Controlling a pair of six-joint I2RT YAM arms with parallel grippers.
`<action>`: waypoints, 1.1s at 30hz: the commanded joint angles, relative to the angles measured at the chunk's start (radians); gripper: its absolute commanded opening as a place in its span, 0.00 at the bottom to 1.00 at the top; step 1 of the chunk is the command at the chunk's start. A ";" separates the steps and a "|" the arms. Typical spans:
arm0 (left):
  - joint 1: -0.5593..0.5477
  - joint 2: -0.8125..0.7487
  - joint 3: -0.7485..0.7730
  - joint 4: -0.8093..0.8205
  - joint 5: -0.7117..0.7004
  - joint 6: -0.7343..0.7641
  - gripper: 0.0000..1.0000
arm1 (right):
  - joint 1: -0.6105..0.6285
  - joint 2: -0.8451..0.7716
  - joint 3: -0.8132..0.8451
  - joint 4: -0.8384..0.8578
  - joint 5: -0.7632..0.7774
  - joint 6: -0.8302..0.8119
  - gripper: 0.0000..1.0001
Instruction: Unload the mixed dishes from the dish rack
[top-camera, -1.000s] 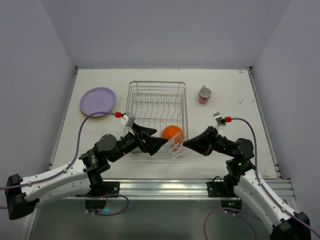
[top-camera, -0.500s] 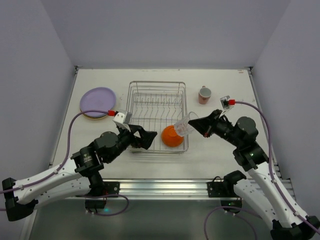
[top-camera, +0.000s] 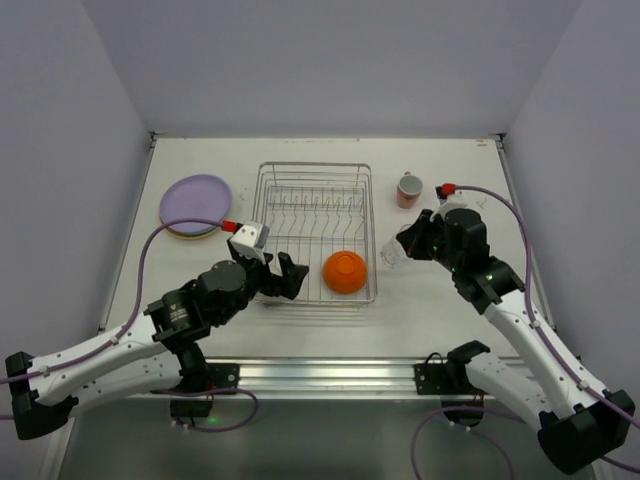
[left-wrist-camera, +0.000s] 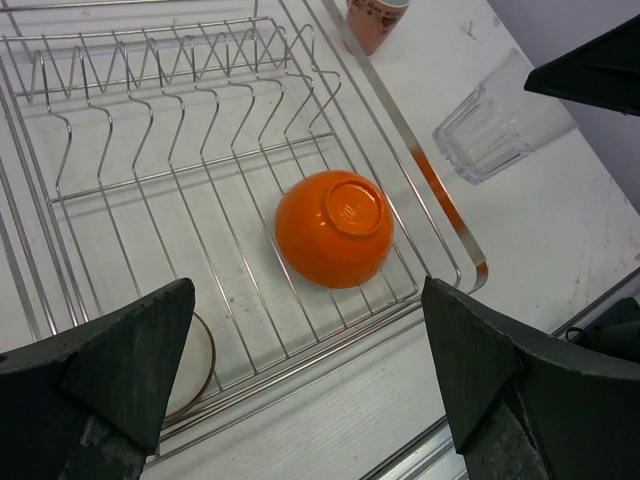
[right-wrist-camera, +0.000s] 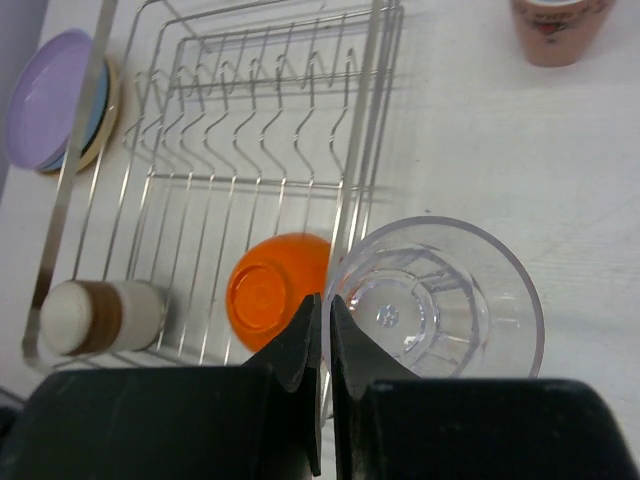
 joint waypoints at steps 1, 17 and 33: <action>-0.005 0.002 0.049 -0.036 -0.050 0.025 1.00 | -0.001 0.027 0.079 -0.017 0.191 -0.044 0.00; -0.005 -0.001 0.023 -0.041 -0.062 0.014 1.00 | -0.096 0.392 0.297 -0.136 0.389 -0.077 0.00; -0.005 0.018 -0.012 -0.016 -0.070 0.022 1.00 | -0.250 0.789 0.553 -0.145 0.444 -0.051 0.00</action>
